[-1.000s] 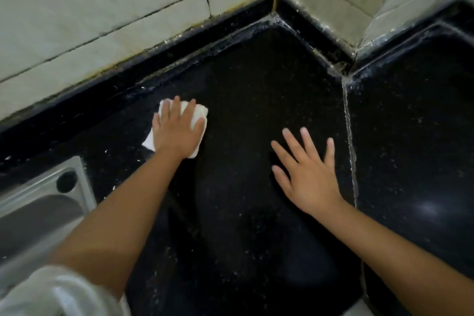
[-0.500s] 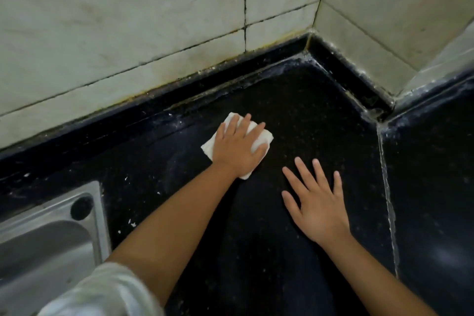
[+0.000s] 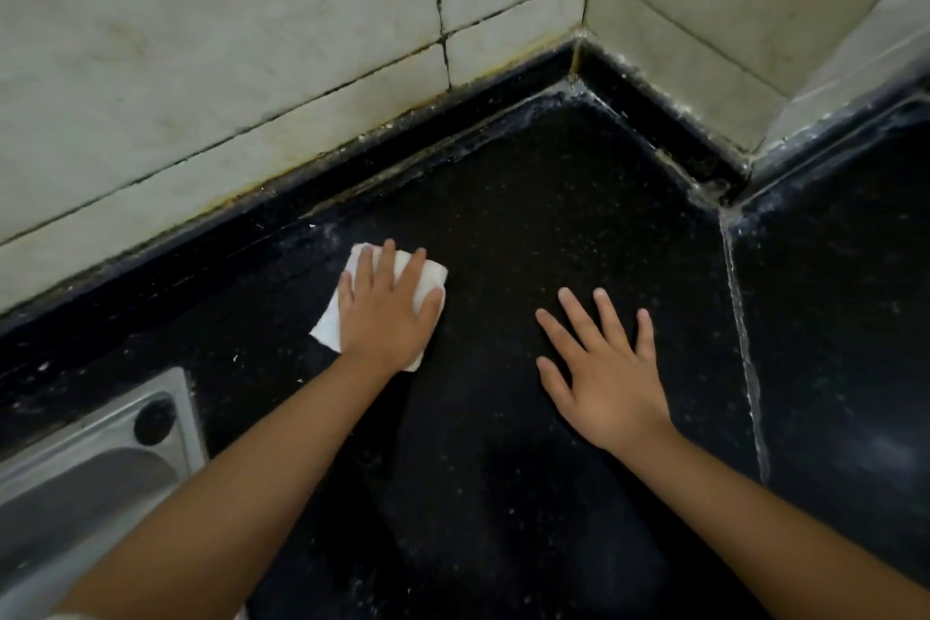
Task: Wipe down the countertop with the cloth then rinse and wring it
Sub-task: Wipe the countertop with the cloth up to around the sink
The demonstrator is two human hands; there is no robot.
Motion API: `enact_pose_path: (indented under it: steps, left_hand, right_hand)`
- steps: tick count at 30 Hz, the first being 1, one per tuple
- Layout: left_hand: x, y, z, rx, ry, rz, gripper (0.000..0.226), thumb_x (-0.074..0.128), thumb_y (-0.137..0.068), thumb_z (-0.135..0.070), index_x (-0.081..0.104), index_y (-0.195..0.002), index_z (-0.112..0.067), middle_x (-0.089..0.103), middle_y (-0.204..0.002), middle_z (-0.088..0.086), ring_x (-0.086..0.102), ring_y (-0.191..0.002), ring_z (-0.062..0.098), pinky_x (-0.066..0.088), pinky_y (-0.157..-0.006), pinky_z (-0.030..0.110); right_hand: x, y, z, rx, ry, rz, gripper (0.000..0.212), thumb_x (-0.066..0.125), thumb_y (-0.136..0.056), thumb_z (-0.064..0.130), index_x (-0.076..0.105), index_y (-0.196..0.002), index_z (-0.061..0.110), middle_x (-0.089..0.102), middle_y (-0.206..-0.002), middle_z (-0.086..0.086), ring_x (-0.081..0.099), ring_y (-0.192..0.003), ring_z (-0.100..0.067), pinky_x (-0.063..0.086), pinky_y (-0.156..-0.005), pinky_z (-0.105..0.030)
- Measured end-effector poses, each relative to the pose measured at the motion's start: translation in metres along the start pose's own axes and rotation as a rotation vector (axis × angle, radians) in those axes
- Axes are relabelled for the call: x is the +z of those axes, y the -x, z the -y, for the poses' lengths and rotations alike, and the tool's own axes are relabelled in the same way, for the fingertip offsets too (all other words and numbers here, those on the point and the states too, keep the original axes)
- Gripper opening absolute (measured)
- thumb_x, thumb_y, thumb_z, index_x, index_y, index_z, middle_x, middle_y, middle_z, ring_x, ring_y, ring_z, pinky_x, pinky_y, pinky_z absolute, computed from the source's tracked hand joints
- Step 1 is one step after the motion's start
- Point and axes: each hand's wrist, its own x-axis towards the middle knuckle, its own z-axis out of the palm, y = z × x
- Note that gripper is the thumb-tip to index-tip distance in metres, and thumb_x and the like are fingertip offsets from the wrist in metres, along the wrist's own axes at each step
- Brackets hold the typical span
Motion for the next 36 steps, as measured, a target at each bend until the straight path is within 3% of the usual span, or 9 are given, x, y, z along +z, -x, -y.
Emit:
enact_pose_path:
  steps: [2, 4, 9, 14, 16, 20, 24, 28, 36]
  left_hand:
    - [0.000, -0.012, -0.027, 0.059, 0.011, 0.013, 0.055, 0.026, -0.096, -0.046, 0.010, -0.146, -0.032, 0.000, -0.157, 0.002, -0.005, -0.144, 0.025, -0.001, -0.115, 0.044]
    - [-0.004, -0.035, -0.047, 0.153, 0.010, 0.020, 0.055, 0.025, -0.096, -0.048, 0.010, -0.146, -0.033, 0.000, -0.157, 0.000, -0.005, -0.144, 0.024, -0.001, -0.115, 0.043]
    - [-0.015, -0.085, -0.048, 0.325, -0.037, 0.062, 0.054, 0.024, -0.096, -0.050, 0.009, -0.146, -0.035, 0.000, -0.157, -0.002, -0.005, -0.144, 0.022, -0.001, -0.116, 0.040]
    - [-0.019, -0.095, -0.024, 0.236, 0.008, 0.036, 0.054, 0.023, -0.096, -0.050, 0.010, -0.146, -0.034, 0.002, -0.157, -0.001, -0.002, -0.144, 0.023, 0.000, -0.116, 0.040]
    - [-0.018, -0.083, -0.011, 0.164, 0.033, 0.023, 0.054, 0.023, -0.096, -0.050, 0.011, -0.146, -0.034, 0.003, -0.157, 0.000, -0.001, -0.144, 0.024, 0.001, -0.116, 0.041]
    - [-0.008, -0.032, 0.026, 0.022, 0.029, -0.021, 0.053, 0.025, -0.096, -0.049, 0.014, -0.146, -0.033, 0.006, -0.157, 0.000, 0.001, -0.144, 0.024, 0.003, -0.115, 0.041]
    - [-0.004, 0.022, 0.070, -0.205, 0.054, -0.028, 0.052, 0.025, -0.096, -0.046, 0.014, -0.146, -0.033, 0.005, -0.157, 0.000, 0.000, -0.144, 0.024, 0.003, -0.116, 0.041]
    - [0.001, 0.066, 0.075, -0.346, 0.086, -0.024, 0.053, 0.025, -0.097, -0.044, 0.012, -0.146, -0.031, 0.002, -0.157, 0.002, -0.004, -0.144, 0.025, 0.000, -0.116, 0.042]
    - [0.036, 0.174, -0.018, -0.211, 0.076, 0.075, 0.064, 0.008, -0.088, -0.061, 0.002, -0.146, -0.035, -0.009, -0.157, 0.000, -0.013, -0.143, 0.024, -0.009, -0.115, 0.041]
  right_hand:
    - [-0.001, 0.000, 0.002, 0.026, 0.056, -0.006, 0.051, 0.025, -0.088, 0.046, 0.059, -0.121, 0.027, 0.055, -0.133, -0.002, 0.039, -0.127, -0.027, 0.028, -0.097, -0.055]
    - [0.001, -0.001, 0.002, 0.069, 0.076, 0.029, 0.055, 0.013, -0.095, 0.044, 0.061, -0.117, 0.028, 0.059, -0.128, -0.001, 0.053, -0.119, -0.029, 0.036, -0.092, -0.057]
    - [0.003, -0.002, 0.001, 0.085, 0.110, -0.002, 0.067, 0.000, -0.095, 0.046, 0.060, -0.118, 0.028, 0.059, -0.128, 0.000, 0.055, -0.117, -0.030, 0.036, -0.090, -0.058]
    - [0.003, -0.003, -0.001, 0.072, 0.101, 0.024, 0.067, 0.001, -0.095, 0.047, 0.060, -0.118, 0.028, 0.060, -0.127, -0.001, 0.056, -0.117, -0.030, 0.032, -0.092, -0.054]
    - [-0.001, -0.003, 0.000, 0.044, 0.077, -0.013, 0.069, -0.003, -0.093, 0.050, 0.054, -0.126, 0.029, 0.051, -0.136, -0.001, 0.044, -0.127, -0.030, 0.026, -0.098, -0.054]
    - [0.000, 0.001, 0.000, -0.004, 0.009, 0.014, 0.083, -0.017, -0.068, 0.057, 0.005, -0.145, 0.036, -0.006, -0.156, 0.008, -0.013, -0.143, -0.021, -0.010, -0.112, -0.048]
    - [-0.007, 0.003, 0.002, 0.016, 0.034, 0.038, 0.054, 0.011, -0.095, 0.051, 0.004, -0.146, 0.034, -0.008, -0.156, 0.006, -0.012, -0.143, -0.022, -0.008, -0.113, -0.050]
    - [-0.008, 0.005, 0.004, 0.016, 0.015, 0.030, 0.053, 0.017, -0.097, 0.046, 0.005, -0.146, 0.033, -0.005, -0.157, 0.005, -0.011, -0.143, -0.023, -0.006, -0.113, -0.051]
    - [-0.007, 0.008, 0.004, 0.017, -0.006, 0.021, 0.052, 0.017, -0.097, 0.044, 0.009, -0.146, 0.030, -0.002, -0.157, 0.002, -0.008, -0.144, -0.025, -0.006, -0.113, -0.053]
